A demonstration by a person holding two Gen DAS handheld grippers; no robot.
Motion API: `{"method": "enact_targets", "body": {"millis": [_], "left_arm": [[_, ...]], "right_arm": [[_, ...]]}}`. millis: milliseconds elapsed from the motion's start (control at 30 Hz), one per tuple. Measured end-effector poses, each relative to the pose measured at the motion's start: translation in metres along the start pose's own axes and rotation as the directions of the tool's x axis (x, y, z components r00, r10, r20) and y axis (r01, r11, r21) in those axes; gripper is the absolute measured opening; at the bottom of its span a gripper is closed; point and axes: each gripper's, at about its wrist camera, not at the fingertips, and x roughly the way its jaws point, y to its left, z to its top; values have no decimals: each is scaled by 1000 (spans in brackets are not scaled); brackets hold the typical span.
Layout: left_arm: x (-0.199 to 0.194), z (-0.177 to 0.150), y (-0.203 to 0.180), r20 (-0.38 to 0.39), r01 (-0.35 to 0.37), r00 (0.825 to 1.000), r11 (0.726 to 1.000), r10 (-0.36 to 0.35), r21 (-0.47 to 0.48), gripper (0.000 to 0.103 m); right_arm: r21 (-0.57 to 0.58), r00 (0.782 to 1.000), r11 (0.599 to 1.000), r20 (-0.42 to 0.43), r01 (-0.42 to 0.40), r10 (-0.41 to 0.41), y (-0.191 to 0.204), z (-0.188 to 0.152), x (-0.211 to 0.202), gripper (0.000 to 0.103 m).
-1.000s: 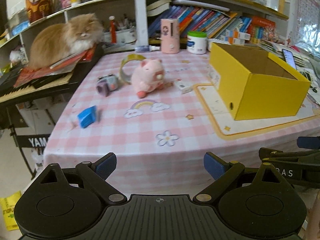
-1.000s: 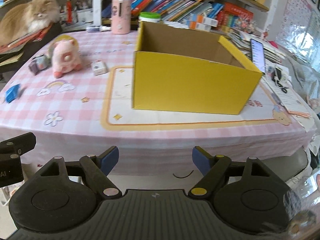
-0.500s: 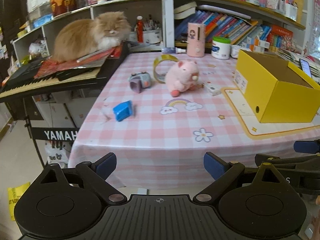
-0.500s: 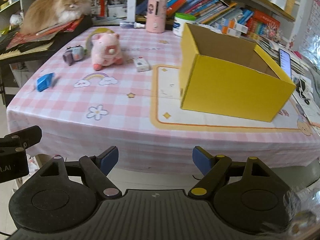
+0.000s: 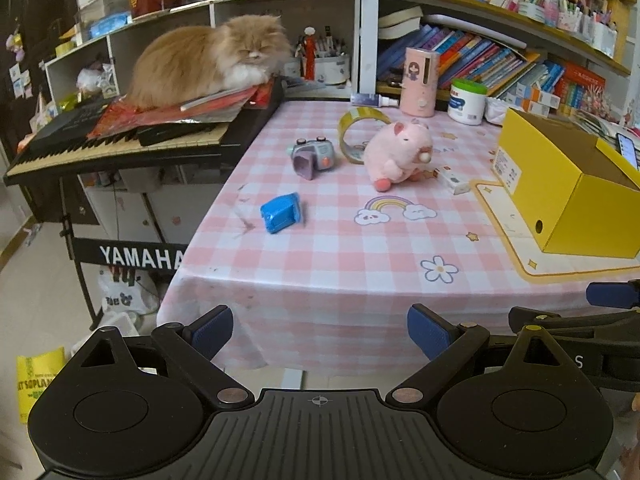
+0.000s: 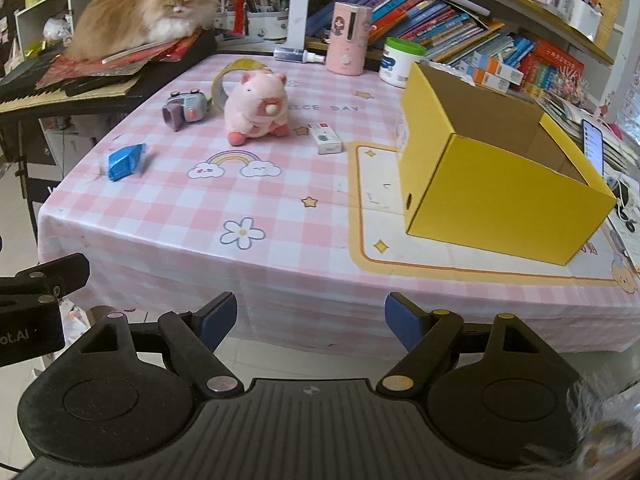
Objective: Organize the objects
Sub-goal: 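Withdraw both tools from the box back over the table, then close the left tool on the blue cup while the right tool approaches the pink plush pig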
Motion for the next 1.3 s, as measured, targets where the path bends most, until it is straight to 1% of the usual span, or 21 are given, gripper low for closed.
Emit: {"method": "enact_targets", "body": {"millis": [300, 500, 833, 1033, 1167, 1200, 1267, 1300], "left_arm": [[8, 4, 5, -12, -6, 1000, 1000, 6, -28, 96], [20, 15, 6, -11, -17, 1000, 999, 17, -30, 96], [55, 44, 9, -10, -38, 999, 995, 37, -88, 96], [77, 62, 10, -14, -55, 998, 991, 54, -125, 95], [93, 71, 9, -31, -86, 996, 988, 82, -130, 94], [98, 73, 9, -36, -98, 995, 987, 94, -129, 93], [107, 77, 11, -58, -109, 993, 984, 101, -138, 86], [112, 79, 12, -74, -109, 992, 983, 98, -149, 84]], "right_arm": [[-27, 1000, 999, -8, -18, 18, 6, 8, 7, 80], [-36, 999, 999, -4, -33, 33, 6, 20, 19, 80], [-49, 999, 998, 9, -50, 50, 1, 63, 53, 80], [-74, 997, 995, 14, -73, 74, -1, 91, 77, 80], [-84, 996, 992, 1, -91, 92, -3, 106, 96, 80], [-86, 995, 992, -3, -97, 97, -4, 108, 100, 80], [-92, 994, 990, -7, -111, 111, -4, 114, 107, 80], [-95, 993, 988, -7, -120, 119, -5, 117, 110, 80]]}}
